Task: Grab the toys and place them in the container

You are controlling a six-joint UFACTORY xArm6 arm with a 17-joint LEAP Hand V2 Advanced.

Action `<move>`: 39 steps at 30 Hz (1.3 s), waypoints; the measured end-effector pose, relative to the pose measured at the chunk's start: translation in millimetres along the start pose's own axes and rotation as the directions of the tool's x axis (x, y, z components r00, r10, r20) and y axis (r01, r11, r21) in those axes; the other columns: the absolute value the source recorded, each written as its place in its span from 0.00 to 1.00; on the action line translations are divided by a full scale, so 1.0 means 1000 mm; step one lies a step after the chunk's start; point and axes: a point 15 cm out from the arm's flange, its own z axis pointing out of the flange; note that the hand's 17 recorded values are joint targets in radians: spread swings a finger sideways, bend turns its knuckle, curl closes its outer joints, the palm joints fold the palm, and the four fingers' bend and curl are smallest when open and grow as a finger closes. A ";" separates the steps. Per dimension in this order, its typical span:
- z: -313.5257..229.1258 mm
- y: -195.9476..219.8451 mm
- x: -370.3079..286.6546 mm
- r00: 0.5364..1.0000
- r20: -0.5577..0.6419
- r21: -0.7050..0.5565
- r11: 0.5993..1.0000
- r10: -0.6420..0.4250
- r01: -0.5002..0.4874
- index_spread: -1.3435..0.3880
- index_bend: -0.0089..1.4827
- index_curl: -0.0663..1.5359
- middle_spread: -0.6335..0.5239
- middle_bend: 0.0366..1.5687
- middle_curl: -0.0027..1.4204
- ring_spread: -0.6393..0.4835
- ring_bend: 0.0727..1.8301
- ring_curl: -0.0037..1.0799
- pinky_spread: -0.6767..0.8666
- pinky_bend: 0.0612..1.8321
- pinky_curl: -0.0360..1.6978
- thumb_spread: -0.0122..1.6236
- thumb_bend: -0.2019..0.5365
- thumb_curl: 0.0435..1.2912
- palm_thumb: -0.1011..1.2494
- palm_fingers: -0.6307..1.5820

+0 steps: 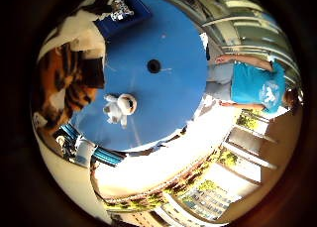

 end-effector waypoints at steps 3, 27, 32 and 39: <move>0.000 -0.025 -0.029 0.999 0.053 0.063 0.998 -0.002 -0.001 0.15 0.50 0.22 0.33 0.76 0.79 0.46 0.79 0.78 0.53 0.84 0.50 0.64 0.25 0.58 0.83 0.68; 0.154 -0.137 -0.058 0.996 0.084 -0.009 1.000 0.005 -0.005 0.45 0.41 0.38 0.44 0.33 0.52 0.68 0.53 0.56 0.64 0.66 0.46 0.67 0.22 0.47 0.63 0.26; 0.164 -0.138 -0.063 0.991 0.097 -0.020 0.995 -0.095 0.097 0.49 0.27 0.30 0.50 0.15 0.39 0.75 0.36 0.39 0.70 0.59 0.38 0.67 0.23 0.43 0.62 0.23; 0.137 -0.135 -0.067 0.984 0.132 0.034 0.992 -0.122 0.118 0.49 0.14 0.26 0.55 0.08 0.32 0.78 0.28 0.33 0.73 0.54 0.34 0.67 0.22 0.39 0.60 0.25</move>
